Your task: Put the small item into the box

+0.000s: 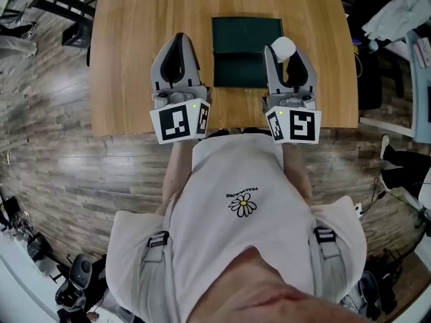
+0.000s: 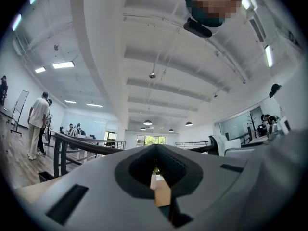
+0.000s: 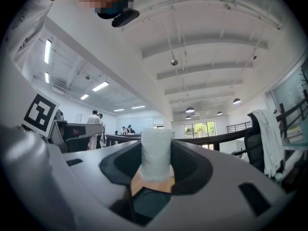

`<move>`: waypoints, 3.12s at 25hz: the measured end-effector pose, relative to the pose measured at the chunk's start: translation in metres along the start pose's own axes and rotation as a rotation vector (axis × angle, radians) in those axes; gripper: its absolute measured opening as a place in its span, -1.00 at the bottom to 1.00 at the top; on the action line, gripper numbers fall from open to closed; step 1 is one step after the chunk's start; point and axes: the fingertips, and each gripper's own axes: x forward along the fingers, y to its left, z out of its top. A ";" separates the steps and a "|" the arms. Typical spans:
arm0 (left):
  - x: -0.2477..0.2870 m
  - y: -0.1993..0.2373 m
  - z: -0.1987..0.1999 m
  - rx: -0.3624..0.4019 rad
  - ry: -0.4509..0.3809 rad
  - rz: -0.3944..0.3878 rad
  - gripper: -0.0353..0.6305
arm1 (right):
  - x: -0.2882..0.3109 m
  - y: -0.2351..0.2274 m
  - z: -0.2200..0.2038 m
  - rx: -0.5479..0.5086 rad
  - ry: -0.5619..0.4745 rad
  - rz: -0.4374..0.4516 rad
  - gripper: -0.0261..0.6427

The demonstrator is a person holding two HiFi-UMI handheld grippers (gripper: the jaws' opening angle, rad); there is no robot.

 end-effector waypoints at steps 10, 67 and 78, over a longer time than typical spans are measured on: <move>-0.006 0.018 0.008 0.067 -0.010 0.072 -0.84 | 0.031 0.014 -0.017 -0.149 0.128 0.190 -0.39; 0.005 0.037 -0.006 0.100 0.041 0.119 -0.84 | -0.011 0.051 -0.256 -0.588 1.095 0.986 -0.11; 0.016 0.020 0.001 0.122 0.026 0.068 -0.84 | 0.085 0.077 -0.051 -0.090 0.295 0.716 -0.36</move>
